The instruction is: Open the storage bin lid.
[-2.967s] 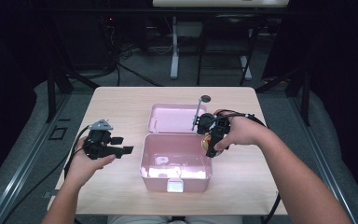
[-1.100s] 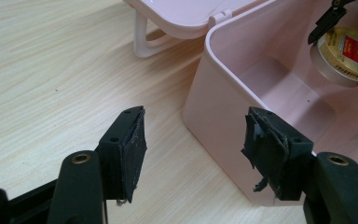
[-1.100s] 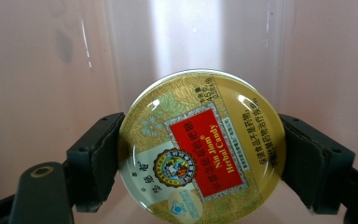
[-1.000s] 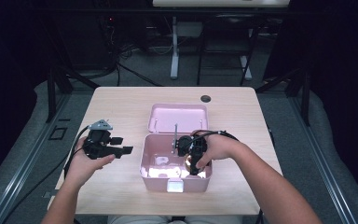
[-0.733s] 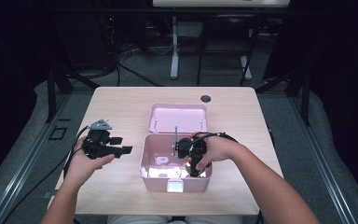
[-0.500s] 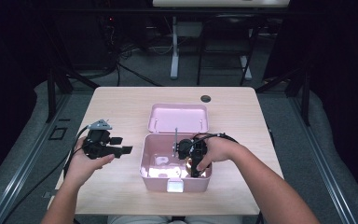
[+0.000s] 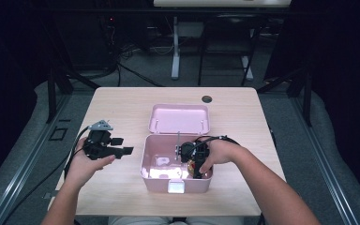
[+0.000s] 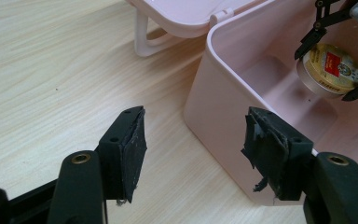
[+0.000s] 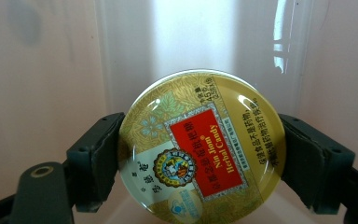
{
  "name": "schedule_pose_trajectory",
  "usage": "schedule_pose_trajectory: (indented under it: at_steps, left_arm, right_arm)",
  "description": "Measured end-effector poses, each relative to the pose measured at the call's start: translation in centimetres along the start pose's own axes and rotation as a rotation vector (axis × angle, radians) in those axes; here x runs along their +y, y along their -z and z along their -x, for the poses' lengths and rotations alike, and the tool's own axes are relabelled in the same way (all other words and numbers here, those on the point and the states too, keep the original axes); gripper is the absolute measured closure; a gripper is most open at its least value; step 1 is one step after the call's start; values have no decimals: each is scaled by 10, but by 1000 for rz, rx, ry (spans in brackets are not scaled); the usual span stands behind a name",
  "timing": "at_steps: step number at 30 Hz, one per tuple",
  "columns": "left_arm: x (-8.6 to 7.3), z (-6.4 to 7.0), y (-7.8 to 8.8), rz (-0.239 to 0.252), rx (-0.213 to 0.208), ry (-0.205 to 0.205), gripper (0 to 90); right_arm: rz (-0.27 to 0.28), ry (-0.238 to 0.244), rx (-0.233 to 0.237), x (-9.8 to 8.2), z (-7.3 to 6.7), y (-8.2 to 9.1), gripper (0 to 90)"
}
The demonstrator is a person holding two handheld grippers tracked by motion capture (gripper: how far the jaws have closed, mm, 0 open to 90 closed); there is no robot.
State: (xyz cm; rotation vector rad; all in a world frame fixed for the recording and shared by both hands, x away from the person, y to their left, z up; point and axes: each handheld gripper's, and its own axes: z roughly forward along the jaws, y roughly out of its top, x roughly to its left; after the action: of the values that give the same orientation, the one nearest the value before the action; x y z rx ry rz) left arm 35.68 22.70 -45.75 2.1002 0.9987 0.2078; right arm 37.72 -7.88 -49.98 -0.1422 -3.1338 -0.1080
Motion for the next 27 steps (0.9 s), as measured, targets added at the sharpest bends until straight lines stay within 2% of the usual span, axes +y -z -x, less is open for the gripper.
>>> schedule_pose_trajectory:
  at_steps: [10,27]
  left_arm:
    - [0,0,-1,-1,0,1,382]
    - [-1,-1,-1,-1,1,1,383]
  right_arm:
    - [-12,12,0,0,0,-5,199]
    - [-32,2,0,1,1,-12,198]
